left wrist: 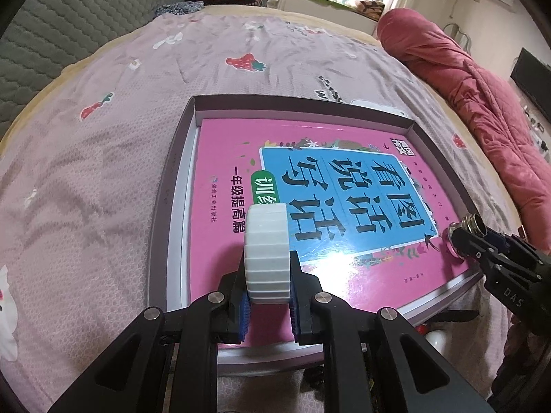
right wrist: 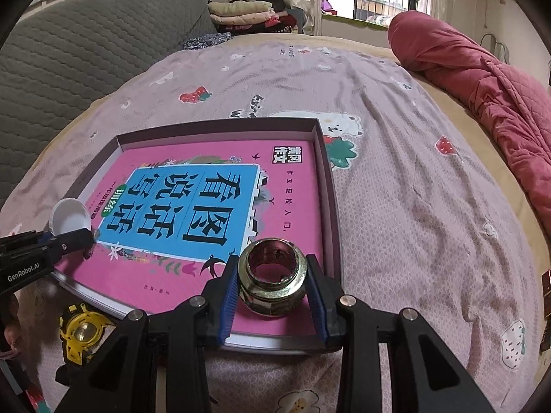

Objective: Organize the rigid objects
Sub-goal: 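Lower and release the white cap onto the book with the left tool while the right tool releases the jar, then pull both open tools back from the tray toward the remaining objects, then reach the right tool to the white pill bottle and close on it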

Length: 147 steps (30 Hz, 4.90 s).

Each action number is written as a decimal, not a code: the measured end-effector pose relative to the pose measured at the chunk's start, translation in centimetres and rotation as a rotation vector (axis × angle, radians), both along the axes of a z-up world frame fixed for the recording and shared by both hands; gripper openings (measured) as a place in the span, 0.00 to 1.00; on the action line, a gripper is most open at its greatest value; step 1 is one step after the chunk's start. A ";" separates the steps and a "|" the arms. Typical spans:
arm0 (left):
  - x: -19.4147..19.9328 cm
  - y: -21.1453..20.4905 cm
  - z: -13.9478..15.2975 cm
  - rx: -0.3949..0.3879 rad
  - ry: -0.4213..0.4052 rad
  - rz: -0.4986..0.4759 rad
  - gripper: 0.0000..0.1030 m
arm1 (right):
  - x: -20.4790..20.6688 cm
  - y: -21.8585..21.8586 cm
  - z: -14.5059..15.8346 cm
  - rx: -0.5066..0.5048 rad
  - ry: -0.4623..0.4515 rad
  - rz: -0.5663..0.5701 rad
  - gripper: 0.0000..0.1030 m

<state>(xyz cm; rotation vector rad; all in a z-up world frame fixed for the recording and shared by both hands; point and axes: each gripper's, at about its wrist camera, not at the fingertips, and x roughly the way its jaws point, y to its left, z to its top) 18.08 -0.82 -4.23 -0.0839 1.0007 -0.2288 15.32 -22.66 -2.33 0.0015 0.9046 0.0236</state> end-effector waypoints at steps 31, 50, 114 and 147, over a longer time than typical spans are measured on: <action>0.0 0.8 1.2 0.031 -0.055 0.041 0.46 | 0.1 0.3 0.2 -0.037 -0.014 -0.004 0.42; -0.6 1.4 2.5 0.032 -0.097 0.043 0.51 | -0.2 0.0 1.7 -0.044 -0.106 -0.013 0.46; -12.9 0.0 6.6 0.051 -0.197 -0.085 0.65 | -10.9 5.5 6.7 -0.006 -0.150 0.076 0.53; -15.9 -0.2 2.5 0.082 -0.039 -0.151 0.65 | -15.2 7.8 2.5 0.032 -0.031 0.119 0.54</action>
